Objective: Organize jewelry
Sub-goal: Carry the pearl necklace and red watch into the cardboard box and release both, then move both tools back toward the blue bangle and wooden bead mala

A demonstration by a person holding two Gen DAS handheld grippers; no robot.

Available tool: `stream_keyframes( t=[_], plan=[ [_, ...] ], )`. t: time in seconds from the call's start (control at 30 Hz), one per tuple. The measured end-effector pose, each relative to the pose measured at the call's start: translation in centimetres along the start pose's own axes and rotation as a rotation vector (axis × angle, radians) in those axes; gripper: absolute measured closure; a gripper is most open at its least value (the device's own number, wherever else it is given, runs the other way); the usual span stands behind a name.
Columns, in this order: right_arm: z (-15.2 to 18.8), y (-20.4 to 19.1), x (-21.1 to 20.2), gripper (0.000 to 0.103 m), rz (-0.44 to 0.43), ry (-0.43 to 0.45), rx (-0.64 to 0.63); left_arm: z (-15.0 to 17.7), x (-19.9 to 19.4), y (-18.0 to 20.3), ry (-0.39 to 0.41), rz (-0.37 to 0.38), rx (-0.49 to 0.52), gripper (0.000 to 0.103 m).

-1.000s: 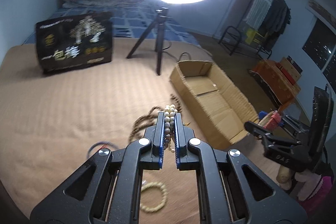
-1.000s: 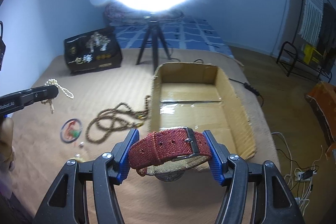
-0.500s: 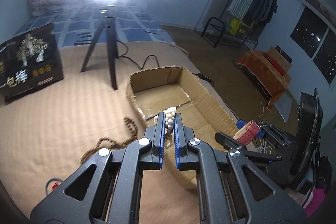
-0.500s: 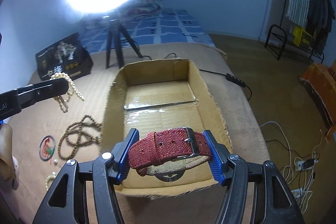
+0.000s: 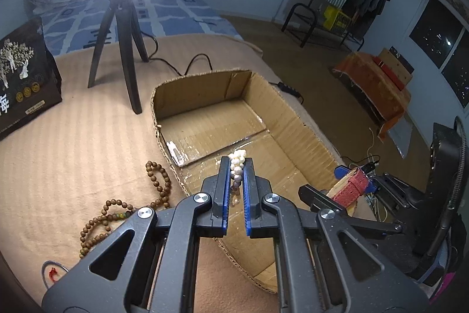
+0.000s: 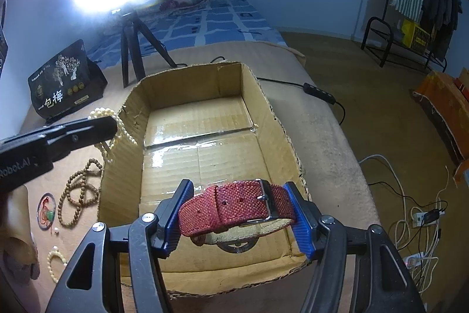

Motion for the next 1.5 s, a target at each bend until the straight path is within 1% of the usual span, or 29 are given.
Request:
stream_keyframes(
  t=[0.1,0.17,0.23,0.27,0.3,0.67,0.83,1.03,1.2,1.4,1.5],
  plan=[
    [0.0,-0.3,0.0,0.034,0.007,-0.003,-0.010,0.1,0.2,0.2,-0.006,-0.007,0.000,0.097],
    [-0.1,-0.6,-0.2,0.023,0.012,0.008,-0.019,0.1,0.4,0.1,-0.012,-0.013,0.001,0.097],
    [-0.2,-0.8,-0.3,0.017,0.020,0.017,-0.026,0.1,0.4,0.0,-0.015,-0.019,0.002,0.088],
    [-0.2,-0.8,-0.4,0.016,0.022,0.021,-0.028,0.1,0.4,0.0,-0.016,-0.021,0.000,0.077],
    [-0.3,-0.9,-0.6,0.016,0.021,0.023,-0.029,0.1,0.2,0.0,-0.011,-0.019,-0.001,0.075],
    [-0.5,-1.6,-1.9,0.016,0.024,0.043,-0.039,-0.1,-2.2,-0.8,0.023,-0.042,-0.009,0.075],
    [-0.8,-2.4,-2.9,0.016,0.019,0.063,-0.042,-0.1,-4.2,-1.3,0.050,-0.067,0.001,0.075],
    [-1.0,-3.8,-4.3,0.016,-0.008,0.088,-0.040,0.0,-7.4,-2.5,0.086,-0.102,0.014,0.075],
    [-1.2,-5.3,-5.6,0.016,-0.052,0.108,-0.029,0.6,-10.8,-4.4,0.125,-0.136,0.021,0.075],
    [-1.0,-7.8,-6.3,0.016,-0.120,0.102,-0.029,2.3,-15.1,-8.1,0.169,-0.157,-0.021,0.075],
    [-0.8,-9.4,-6.4,0.016,-0.151,0.097,-0.039,3.6,-17.0,-10.1,0.172,-0.170,-0.051,0.075]
  ],
)
Point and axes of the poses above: each gripper's, at about its wrist camera, not at the fingertips, and x roughly the way its jaws point, y to its right, z to its underside, the point moved 5 cm from there along x, roughly the way its jaws point, and after that the axes turned 2 degrees about x, right-handed, at the moved point
